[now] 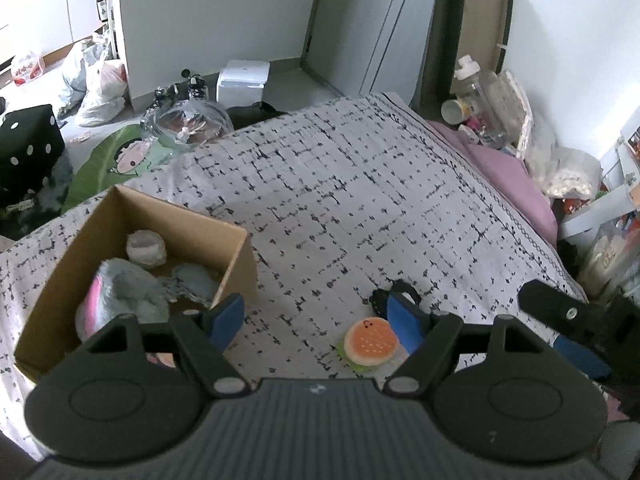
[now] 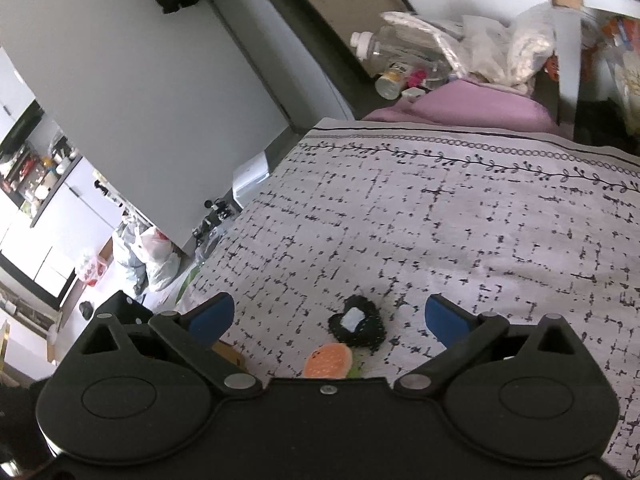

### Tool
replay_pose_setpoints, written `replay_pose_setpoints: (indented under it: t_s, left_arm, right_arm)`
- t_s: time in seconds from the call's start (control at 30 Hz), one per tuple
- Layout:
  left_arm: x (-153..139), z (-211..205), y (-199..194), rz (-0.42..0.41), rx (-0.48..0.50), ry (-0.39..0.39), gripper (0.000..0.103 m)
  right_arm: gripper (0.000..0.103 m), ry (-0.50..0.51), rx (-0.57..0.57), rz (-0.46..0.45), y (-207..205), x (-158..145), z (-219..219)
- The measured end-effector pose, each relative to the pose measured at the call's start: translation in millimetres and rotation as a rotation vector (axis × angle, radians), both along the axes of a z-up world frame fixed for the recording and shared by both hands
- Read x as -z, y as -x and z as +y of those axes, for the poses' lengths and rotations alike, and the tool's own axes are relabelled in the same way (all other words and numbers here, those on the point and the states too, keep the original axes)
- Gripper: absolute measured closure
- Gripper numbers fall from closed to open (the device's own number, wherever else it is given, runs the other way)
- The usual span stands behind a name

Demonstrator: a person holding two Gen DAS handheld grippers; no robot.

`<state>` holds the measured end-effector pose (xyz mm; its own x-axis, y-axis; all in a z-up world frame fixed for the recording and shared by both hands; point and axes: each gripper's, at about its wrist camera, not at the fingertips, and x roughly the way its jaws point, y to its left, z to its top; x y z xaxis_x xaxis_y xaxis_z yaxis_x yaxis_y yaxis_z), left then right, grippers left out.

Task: Organize soft objects
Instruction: 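Open both grippers over the box and move them to the hamburger and black plush, then grasp the hamburger plush with the left gripper while the right gripper grasps the black plush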

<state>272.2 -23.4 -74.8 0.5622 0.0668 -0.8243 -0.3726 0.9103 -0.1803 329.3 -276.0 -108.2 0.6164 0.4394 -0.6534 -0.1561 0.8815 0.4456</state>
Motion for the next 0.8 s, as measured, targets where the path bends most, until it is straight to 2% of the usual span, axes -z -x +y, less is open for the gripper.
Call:
replay_pose_setpoints:
  t_s: [0.57,0.8]
  left_arm:
    - [20.8,-14.4,-11.1,0.009,-0.006,0.012,0.026]
    - [39.6,-15.0,-18.5,0.032,0.001,0.055,0.027]
  right_arm:
    - [0.0,0.006,0.026,0.037,-19.7,15.6,-20.0]
    - [0.0,0.017,0.039,0.077,-29.3,29.2,-18.0]
